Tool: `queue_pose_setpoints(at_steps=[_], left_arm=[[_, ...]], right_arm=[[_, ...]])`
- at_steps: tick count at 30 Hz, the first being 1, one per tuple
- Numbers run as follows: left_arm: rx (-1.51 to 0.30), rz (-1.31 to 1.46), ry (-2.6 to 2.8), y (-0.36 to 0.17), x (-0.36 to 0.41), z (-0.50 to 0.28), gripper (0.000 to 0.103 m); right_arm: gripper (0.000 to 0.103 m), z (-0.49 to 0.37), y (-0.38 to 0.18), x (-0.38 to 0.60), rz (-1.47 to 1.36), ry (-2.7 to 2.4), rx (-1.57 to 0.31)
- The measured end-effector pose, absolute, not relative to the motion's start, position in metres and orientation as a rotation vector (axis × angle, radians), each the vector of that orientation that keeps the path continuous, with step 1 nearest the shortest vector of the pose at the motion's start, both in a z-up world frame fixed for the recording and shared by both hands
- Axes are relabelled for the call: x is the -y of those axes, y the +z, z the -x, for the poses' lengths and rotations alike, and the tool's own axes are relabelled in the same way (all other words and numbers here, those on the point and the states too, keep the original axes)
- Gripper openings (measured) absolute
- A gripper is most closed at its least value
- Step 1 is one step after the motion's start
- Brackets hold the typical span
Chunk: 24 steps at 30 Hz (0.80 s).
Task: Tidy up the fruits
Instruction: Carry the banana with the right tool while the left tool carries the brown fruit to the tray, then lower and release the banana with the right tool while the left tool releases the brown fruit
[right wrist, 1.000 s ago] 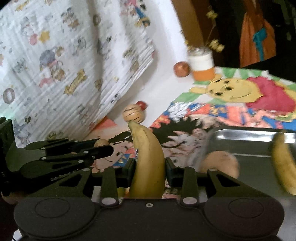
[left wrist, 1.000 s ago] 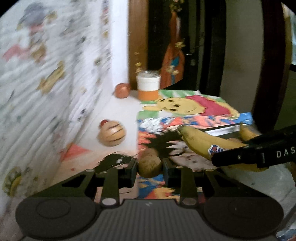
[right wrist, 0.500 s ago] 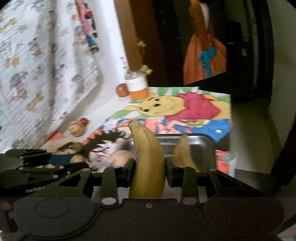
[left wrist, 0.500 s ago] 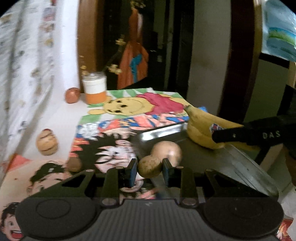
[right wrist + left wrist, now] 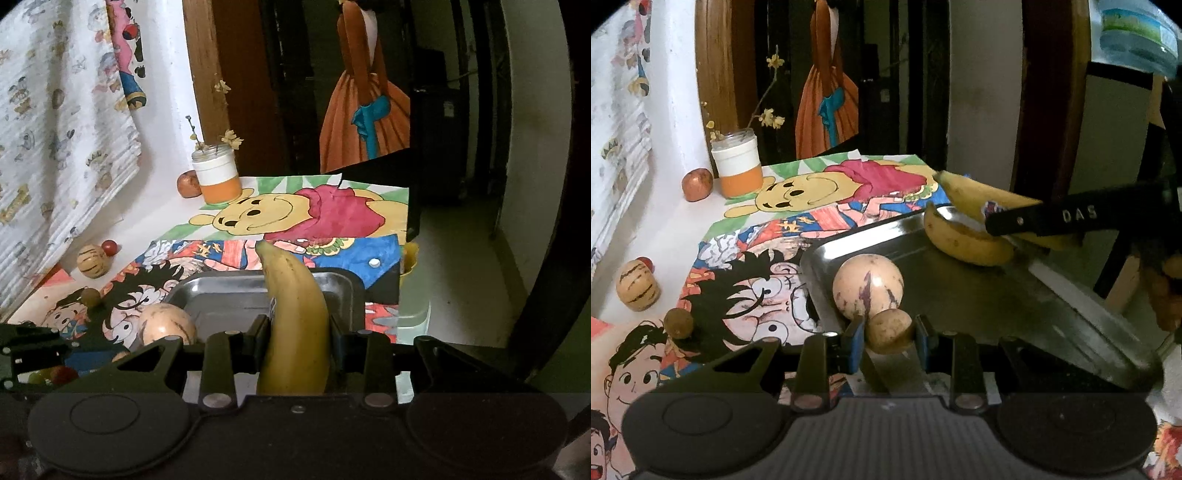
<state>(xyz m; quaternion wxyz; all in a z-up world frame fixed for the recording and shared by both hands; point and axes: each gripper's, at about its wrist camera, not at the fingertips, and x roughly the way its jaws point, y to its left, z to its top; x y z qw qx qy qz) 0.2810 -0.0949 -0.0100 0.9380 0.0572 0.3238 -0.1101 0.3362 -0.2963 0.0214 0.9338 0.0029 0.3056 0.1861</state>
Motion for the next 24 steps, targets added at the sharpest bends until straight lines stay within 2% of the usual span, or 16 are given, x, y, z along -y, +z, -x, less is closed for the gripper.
queue_pose_setpoints(at_steps=[24], left_arm=[[-0.668,-0.109,-0.217,-0.023,0.098,-0.294,0.032]], right_arm=[[0.037,-0.376,0.004,0.304,-0.009,0.349,-0.652]])
